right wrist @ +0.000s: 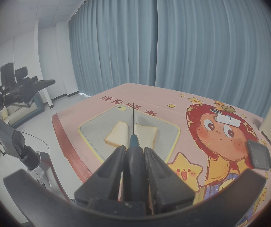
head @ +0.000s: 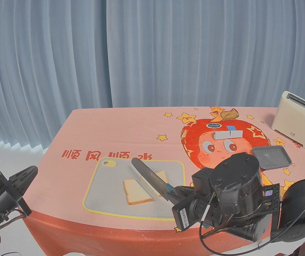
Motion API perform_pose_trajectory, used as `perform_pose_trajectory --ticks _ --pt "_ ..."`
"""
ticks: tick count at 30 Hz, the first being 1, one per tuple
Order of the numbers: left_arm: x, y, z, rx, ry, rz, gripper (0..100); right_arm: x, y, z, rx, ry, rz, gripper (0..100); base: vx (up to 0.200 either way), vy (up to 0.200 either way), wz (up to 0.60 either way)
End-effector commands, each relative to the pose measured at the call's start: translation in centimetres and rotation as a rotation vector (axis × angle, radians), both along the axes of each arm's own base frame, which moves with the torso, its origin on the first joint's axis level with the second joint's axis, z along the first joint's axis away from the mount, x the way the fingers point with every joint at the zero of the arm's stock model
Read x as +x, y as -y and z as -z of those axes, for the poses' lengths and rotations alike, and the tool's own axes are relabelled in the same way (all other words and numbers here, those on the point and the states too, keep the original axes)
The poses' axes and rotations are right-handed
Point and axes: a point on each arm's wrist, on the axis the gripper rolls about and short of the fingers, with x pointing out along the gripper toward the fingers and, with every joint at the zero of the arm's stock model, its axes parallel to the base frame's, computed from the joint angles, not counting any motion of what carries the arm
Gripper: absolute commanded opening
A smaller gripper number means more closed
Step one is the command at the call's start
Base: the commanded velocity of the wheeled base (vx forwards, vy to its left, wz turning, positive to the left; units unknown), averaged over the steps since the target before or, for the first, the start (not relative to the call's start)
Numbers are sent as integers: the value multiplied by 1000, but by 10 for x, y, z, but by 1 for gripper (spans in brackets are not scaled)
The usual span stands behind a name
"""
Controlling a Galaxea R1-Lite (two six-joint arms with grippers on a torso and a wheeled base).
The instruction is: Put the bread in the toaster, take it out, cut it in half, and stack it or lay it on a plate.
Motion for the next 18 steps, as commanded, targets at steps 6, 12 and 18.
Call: perform_pose_trajectory --ticks 6,12,18 --pt "-77 -4 15 10 155 -84 0 -1 3 -6 19 10 1 0 0 0 0" --pt "-117 -2 42 27 193 -91 0 -2 5 -11 33 20 2 0 0 0 0" --pt "-128 -2 63 54 149 -128 0 1 12 -18 53 32 20 0 0 0 0"
